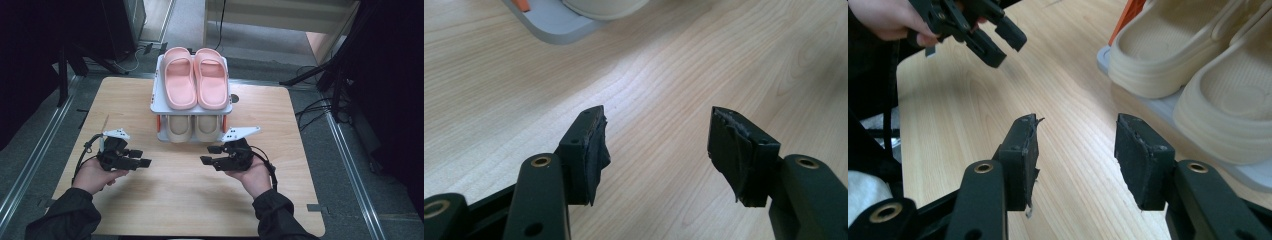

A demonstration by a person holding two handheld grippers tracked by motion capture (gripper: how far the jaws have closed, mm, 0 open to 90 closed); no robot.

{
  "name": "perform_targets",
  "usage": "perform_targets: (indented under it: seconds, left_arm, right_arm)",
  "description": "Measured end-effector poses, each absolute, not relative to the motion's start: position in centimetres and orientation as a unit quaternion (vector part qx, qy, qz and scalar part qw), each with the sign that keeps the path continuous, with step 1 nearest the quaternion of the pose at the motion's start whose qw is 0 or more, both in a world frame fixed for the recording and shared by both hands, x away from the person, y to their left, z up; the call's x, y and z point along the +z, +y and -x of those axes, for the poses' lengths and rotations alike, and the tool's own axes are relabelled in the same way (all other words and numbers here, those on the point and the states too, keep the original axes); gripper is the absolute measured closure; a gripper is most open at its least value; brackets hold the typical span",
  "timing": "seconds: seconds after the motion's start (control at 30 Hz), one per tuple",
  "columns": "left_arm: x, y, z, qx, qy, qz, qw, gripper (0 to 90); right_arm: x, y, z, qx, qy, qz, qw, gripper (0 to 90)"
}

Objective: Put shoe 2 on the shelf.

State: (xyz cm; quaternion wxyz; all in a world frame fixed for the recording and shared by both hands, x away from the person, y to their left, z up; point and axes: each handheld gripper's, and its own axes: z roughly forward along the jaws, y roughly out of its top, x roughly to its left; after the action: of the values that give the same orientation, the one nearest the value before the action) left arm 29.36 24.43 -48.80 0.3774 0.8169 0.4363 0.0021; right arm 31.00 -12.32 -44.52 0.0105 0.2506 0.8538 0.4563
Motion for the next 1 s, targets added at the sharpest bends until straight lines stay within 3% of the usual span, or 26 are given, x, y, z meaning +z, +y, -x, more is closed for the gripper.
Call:
perform_targets:
  seconds: [0.43,0.77,0.87,1.0]
  left_arm:
    - [-49.0,23.9,-28.9,-0.002,0.423,-0.826,0.372,39.2]
    - [-48.8,23.4,-28.8,-0.012,0.417,-0.820,0.393,33.1]
    - [-48.9,23.3,-28.8,-0.012,0.417,-0.822,0.389,32.1]
    - [-49.1,23.3,-28.7,-0.010,0.413,-0.825,0.386,31.6]
  right_arm:
    - [-47.5,-13.7,-30.6,0.453,0.860,-0.233,0.008,51.6]
    - [-48.9,-14.3,-30.8,0.446,0.860,-0.246,0.004,49.6]
    - [-49.2,-14.5,-30.9,0.442,0.860,-0.255,0.003,45.7]
    - [-49.6,-14.6,-31.2,0.437,0.857,-0.271,-0.002,33.8]
